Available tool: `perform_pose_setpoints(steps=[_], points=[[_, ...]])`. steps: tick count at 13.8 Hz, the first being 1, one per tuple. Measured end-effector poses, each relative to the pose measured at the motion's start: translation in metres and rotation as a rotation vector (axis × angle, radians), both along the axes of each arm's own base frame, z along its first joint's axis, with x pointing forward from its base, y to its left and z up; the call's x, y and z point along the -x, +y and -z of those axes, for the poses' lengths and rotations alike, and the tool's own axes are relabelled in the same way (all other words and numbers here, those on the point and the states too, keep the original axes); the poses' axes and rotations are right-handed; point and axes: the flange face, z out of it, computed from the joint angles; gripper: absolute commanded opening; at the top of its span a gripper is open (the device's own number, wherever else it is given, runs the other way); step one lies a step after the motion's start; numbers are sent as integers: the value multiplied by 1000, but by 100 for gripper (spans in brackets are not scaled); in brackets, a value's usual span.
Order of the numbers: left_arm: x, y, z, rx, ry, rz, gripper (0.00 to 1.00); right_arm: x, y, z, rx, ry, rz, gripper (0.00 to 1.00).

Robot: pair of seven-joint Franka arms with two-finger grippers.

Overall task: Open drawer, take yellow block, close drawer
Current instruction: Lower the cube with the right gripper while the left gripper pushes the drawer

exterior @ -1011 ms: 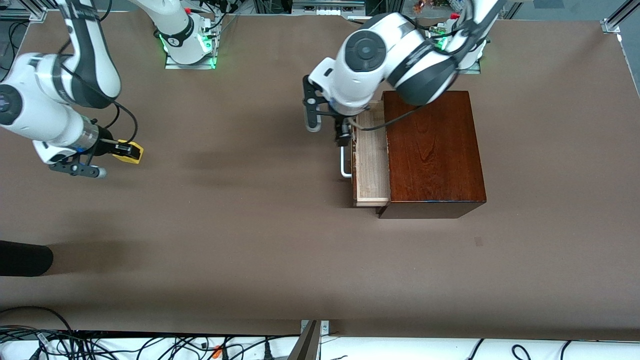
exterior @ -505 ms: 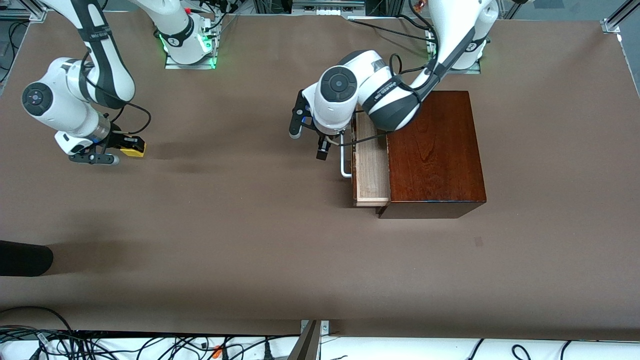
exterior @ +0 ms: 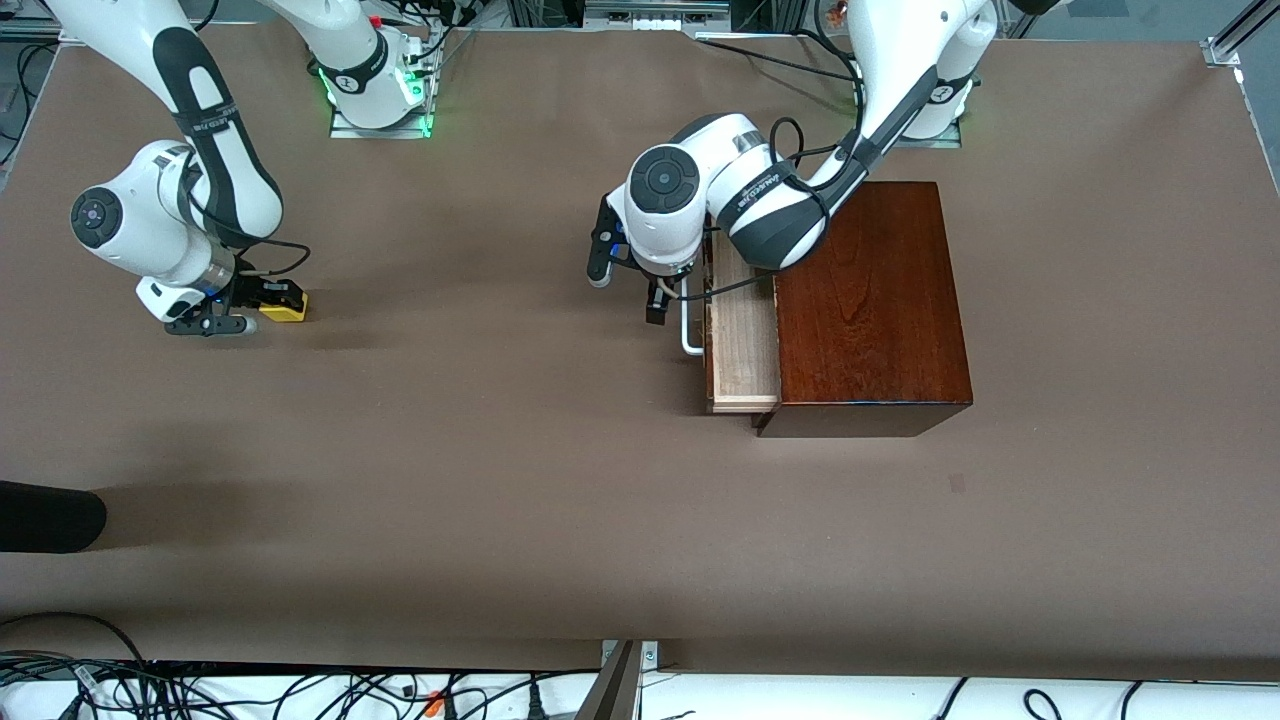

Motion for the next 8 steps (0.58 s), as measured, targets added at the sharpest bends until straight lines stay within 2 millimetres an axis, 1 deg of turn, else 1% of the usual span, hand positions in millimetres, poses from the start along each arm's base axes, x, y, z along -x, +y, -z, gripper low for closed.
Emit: perform_pose_setpoints(steps=[1,2,3,5,6,8], points=[[1,-1,3,-13,-10,4,100,0,0,0,0,-1,-2,21],[2,-1,5,-18,-12,5,100,0,0,0,0,-1,-3,31],[1,0,7,-28,-14,8,100,0,0,0,0,-1,-3,52],[3,0,6,-54,-32,22,100,0,0,2,3,0,-4,91],[5,-1,6,-75,-41,30,100,-1,-1,3,5,1,-4,100],[5,1,7,-100,-39,33,100,-3,-1,4,10,-3,-5,100]])
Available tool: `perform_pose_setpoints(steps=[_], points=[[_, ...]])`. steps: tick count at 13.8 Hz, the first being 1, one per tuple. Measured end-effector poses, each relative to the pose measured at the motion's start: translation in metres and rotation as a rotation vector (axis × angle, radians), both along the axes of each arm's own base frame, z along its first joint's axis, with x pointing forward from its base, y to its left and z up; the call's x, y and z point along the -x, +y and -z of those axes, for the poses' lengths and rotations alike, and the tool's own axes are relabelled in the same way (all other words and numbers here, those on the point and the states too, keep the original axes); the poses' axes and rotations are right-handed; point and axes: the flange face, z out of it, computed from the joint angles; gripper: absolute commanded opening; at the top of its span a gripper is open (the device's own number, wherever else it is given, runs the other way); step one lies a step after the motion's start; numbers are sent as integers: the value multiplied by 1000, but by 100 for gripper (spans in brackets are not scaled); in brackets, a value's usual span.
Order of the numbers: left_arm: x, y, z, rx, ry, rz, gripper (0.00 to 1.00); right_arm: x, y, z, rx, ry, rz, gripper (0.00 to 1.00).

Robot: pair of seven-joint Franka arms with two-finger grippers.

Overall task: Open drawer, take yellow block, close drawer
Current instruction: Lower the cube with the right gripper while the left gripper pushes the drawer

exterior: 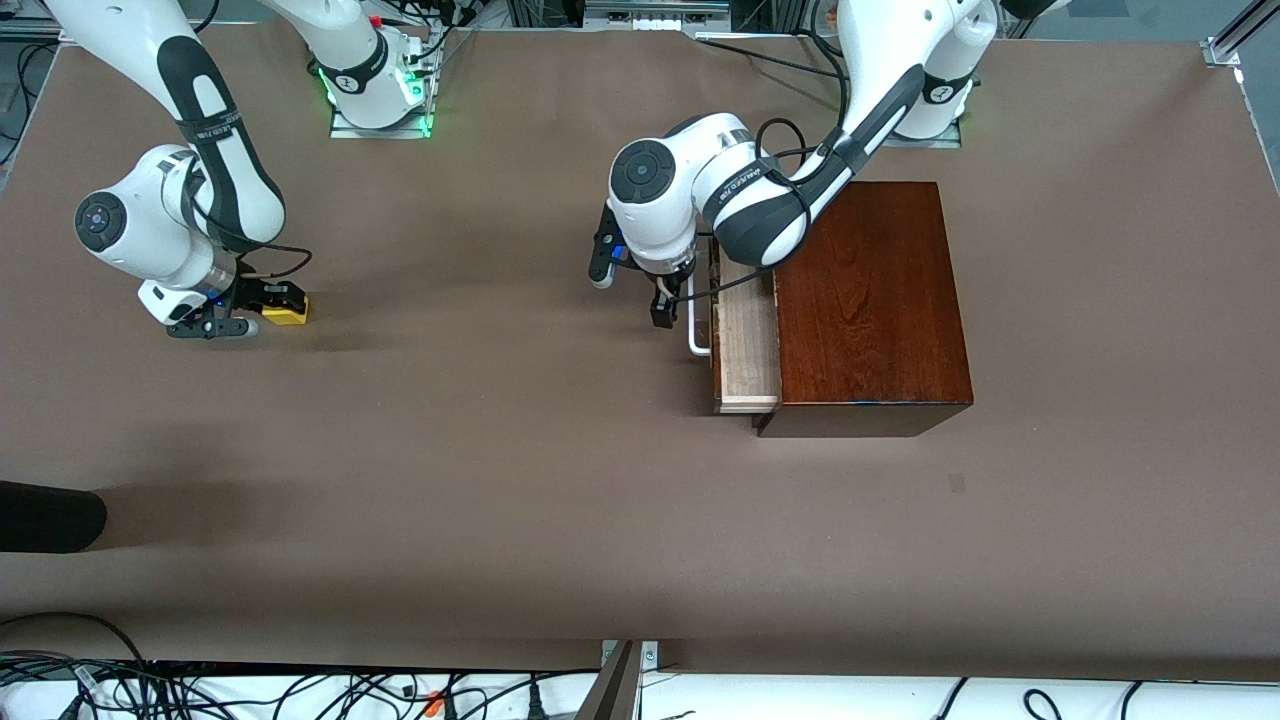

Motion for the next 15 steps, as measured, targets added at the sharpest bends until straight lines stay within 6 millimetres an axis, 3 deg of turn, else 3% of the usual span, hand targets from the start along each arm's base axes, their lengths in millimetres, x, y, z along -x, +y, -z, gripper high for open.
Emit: perform_pose_setpoints(steps=[3,6,12,15], points=[[-4,13,3,-54,26,-15,100,-9,1,-7,2,-22,-1,100],[-11,28,6,-99,48,-35,100,-30,4,-29,-8,-64,16,100],[-28,51,3,-124,58,-83,100,-93,17,-115,-97,6,36,100],[-31,56,1,-132,55,-88,100,-108,19,-143,-82,29,46,100]])
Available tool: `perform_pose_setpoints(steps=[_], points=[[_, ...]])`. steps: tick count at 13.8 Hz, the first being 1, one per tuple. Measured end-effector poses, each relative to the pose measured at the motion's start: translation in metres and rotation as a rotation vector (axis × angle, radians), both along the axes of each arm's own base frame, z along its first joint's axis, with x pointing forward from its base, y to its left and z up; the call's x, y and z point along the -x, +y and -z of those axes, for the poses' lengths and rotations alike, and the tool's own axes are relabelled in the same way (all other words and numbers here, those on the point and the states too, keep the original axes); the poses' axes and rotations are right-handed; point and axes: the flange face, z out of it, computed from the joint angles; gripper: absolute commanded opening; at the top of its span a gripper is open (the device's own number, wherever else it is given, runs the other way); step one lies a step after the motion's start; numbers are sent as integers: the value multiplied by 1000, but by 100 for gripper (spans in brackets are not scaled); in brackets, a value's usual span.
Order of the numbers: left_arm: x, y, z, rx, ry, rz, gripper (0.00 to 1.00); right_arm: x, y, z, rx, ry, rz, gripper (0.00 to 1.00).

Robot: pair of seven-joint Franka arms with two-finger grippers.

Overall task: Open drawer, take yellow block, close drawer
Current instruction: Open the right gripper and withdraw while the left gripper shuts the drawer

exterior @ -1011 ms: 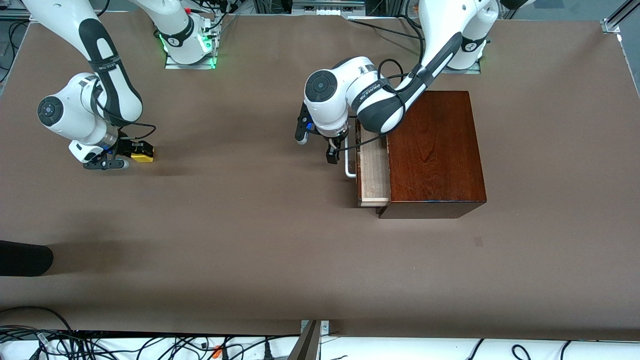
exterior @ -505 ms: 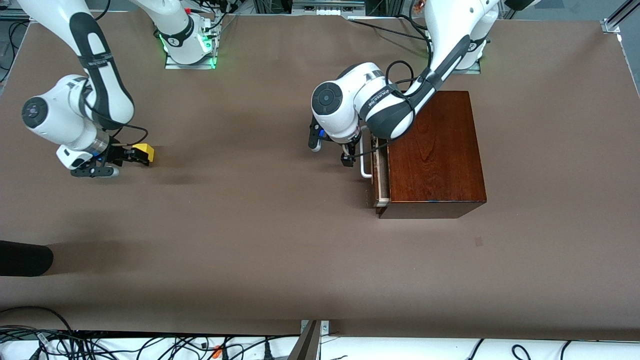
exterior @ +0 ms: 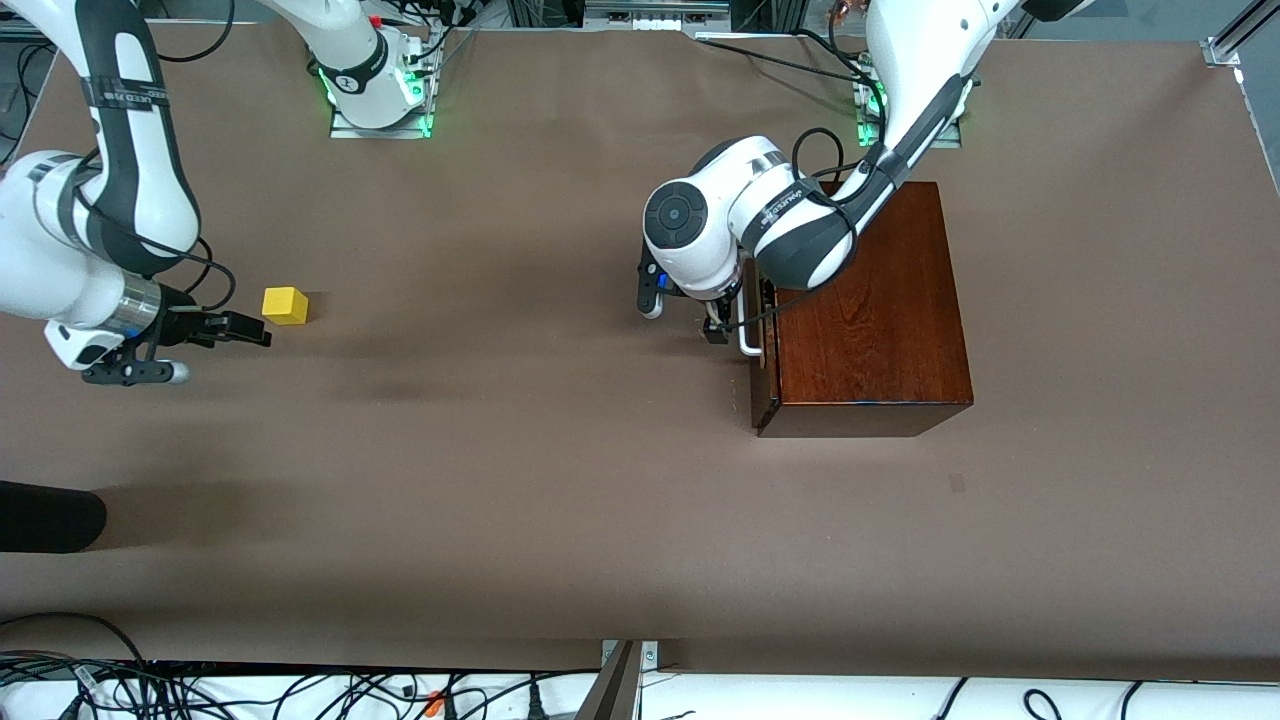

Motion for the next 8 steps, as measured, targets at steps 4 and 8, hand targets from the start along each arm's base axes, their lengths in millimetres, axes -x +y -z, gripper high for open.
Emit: perform_pose_setpoints(steps=[4,8], points=[[-2,3,-2,-5,-3,-4,100,-13,5,-57,58,95,5,100],[-6,4,-16,-3,-38,-58,100,-7,24,-124,125,156,-1,100]])
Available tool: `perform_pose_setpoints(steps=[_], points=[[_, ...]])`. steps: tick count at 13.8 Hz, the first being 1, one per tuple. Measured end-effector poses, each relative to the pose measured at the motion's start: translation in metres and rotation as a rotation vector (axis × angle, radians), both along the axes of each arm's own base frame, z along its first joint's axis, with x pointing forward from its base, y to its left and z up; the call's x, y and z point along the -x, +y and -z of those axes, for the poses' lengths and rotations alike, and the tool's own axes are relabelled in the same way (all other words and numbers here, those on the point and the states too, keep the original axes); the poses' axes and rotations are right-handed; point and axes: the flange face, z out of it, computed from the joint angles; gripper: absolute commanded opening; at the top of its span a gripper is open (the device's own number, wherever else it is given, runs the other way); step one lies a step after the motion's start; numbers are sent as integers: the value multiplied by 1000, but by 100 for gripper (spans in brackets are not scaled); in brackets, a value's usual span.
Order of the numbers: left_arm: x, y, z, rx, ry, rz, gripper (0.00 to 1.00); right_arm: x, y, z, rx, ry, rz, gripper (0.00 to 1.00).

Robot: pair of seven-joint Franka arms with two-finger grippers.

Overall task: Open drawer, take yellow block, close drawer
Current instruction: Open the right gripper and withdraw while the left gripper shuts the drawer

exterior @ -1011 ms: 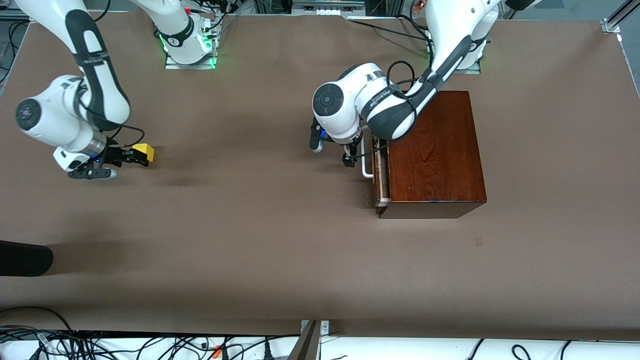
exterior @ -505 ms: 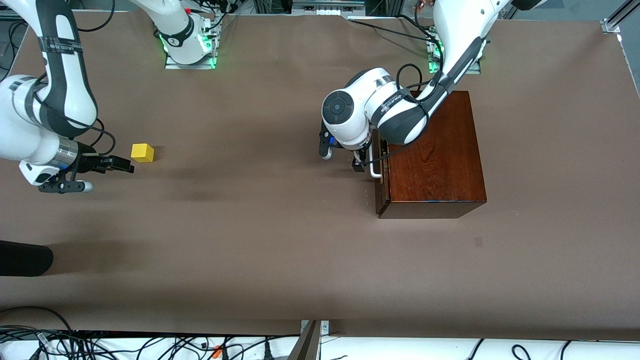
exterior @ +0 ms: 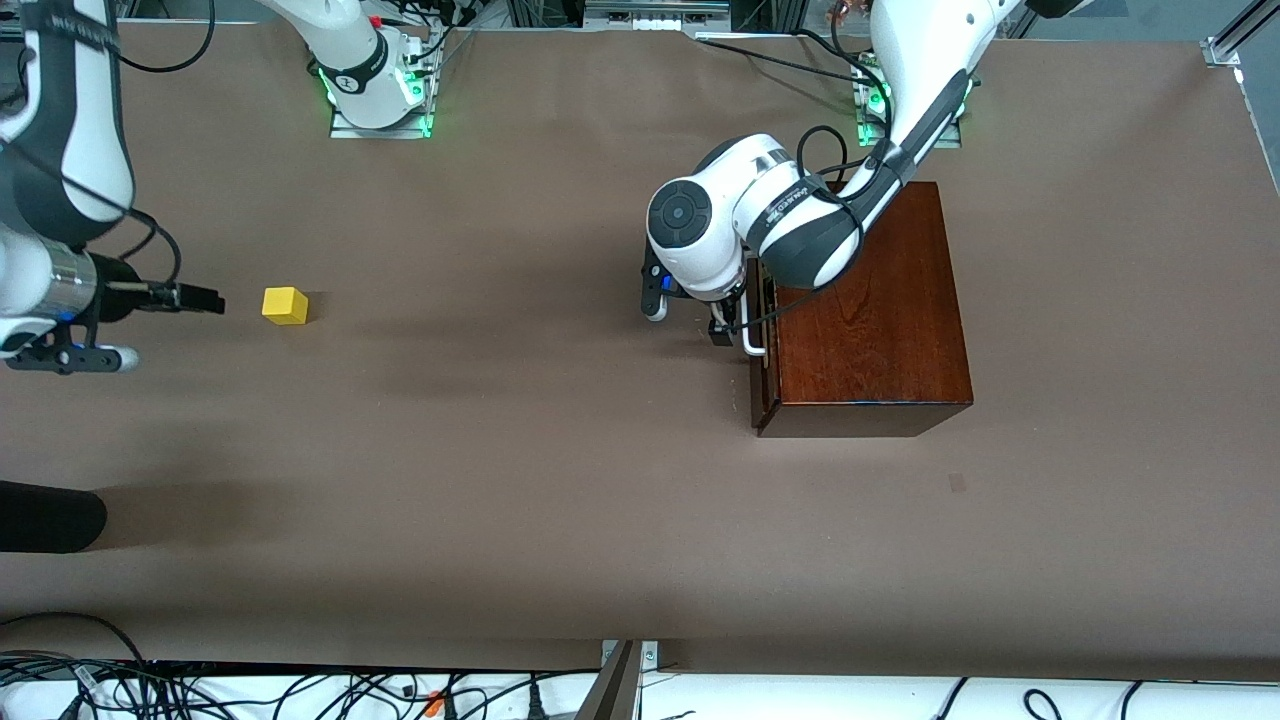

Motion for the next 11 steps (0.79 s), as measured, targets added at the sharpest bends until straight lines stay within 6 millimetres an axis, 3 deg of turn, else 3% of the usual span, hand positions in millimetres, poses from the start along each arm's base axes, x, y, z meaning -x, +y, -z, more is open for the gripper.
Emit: perform_pose_setpoints(steps=[3,6,8,11], points=[[3,-6,-40,19,-79,-156,100,12,27,-53,19,-38,-28,100],[7,-4,-99,58,-116,-368,100,27,41,-93,33,-96,-67,100],[-3,15,-145,35,-148,-498,100,37,41,-113,27,-124,-69,100],[-26,70,-211,-20,-167,-658,100,48,30,-131,23,-154,-51,100]])
